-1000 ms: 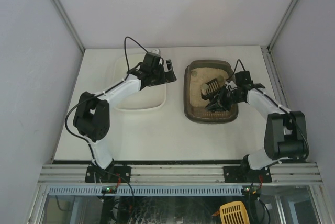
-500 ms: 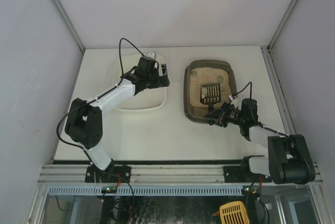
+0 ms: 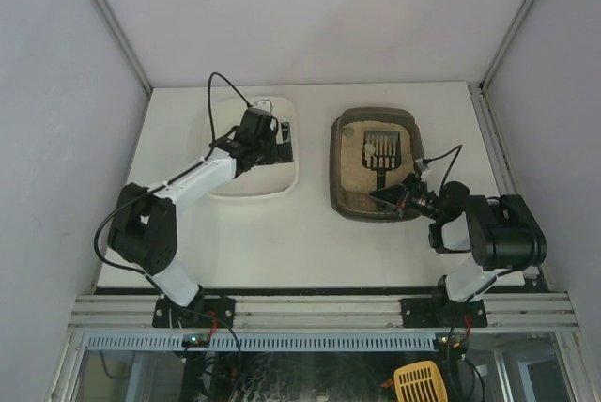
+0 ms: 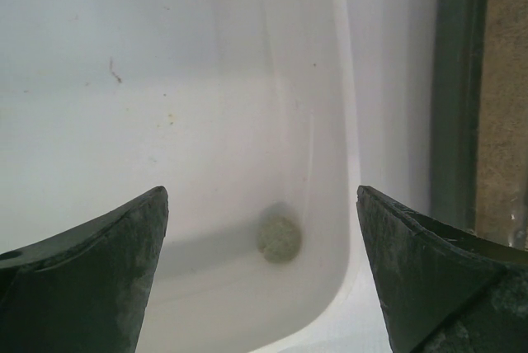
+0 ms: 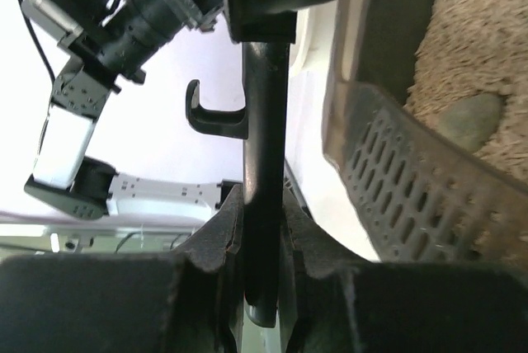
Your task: Clean the litter box
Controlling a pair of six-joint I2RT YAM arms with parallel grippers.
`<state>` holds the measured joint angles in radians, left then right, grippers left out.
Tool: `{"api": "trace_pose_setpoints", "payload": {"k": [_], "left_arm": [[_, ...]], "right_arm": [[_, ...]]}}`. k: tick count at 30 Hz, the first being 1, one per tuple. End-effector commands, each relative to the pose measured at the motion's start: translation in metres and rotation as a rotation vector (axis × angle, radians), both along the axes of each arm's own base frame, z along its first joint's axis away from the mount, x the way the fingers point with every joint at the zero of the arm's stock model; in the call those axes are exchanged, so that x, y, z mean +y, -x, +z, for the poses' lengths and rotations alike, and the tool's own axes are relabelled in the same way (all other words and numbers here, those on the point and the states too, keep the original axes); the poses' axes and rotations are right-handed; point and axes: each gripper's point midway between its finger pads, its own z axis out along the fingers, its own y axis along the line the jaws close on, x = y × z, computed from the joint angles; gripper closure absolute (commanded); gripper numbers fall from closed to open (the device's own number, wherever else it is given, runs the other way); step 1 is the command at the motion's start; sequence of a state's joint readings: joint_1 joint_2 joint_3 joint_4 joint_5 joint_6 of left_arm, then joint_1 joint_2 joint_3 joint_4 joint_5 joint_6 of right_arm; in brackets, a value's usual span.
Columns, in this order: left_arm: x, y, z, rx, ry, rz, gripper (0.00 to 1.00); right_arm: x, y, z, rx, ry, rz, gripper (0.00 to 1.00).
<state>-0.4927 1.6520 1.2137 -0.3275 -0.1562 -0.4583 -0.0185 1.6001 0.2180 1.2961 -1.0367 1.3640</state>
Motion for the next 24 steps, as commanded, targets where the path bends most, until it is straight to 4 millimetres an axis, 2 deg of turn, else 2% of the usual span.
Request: {"api": "trace_pose_setpoints", "payload": {"k": [1,3,4,8,10,12,13,17,19,22,24], "left_arm": [[0.017,0.000,0.020,-0.077,-0.060,0.016,0.00],[0.020,0.001,0.021,-0.081,-0.071,0.017,0.00],[0.021,0.001,0.020,-0.080,-0.075,0.018,0.00],[0.024,0.000,0.023,-0.093,-0.097,0.020,0.00],[0.027,-0.002,0.025,-0.103,-0.112,0.023,0.00],[0.028,-0.002,0.028,-0.112,-0.116,0.027,0.00],[0.029,-0.002,0.029,-0.115,-0.117,0.027,0.00],[0.030,-0.003,0.030,-0.121,-0.121,0.028,0.00],[0.031,-0.003,0.030,-0.122,-0.126,0.033,0.00],[0.031,-0.002,0.030,-0.120,-0.124,0.036,0.00],[0.031,-0.001,0.030,-0.121,-0.122,0.035,0.00]], "right_arm": [[0.004,0.000,0.027,-0.134,-0.033,0.056,1.00],[-0.011,-0.011,0.021,-0.100,-0.037,-0.009,1.00],[-0.011,-0.013,0.020,-0.096,-0.038,0.002,1.00],[0.020,0.003,0.021,-0.100,-0.041,0.140,1.00],[0.009,-0.001,0.018,-0.079,-0.046,0.097,1.00],[-0.017,-0.014,0.012,-0.059,-0.043,-0.016,1.00],[-0.019,-0.016,0.011,-0.052,-0.044,-0.028,1.00],[0.018,0.000,0.010,-0.062,-0.033,0.107,1.00],[0.013,-0.003,0.010,-0.055,-0.043,0.090,1.00],[-0.011,-0.015,0.004,-0.020,-0.048,-0.001,1.00],[0.002,-0.010,0.005,-0.033,-0.043,0.044,1.00]]}}
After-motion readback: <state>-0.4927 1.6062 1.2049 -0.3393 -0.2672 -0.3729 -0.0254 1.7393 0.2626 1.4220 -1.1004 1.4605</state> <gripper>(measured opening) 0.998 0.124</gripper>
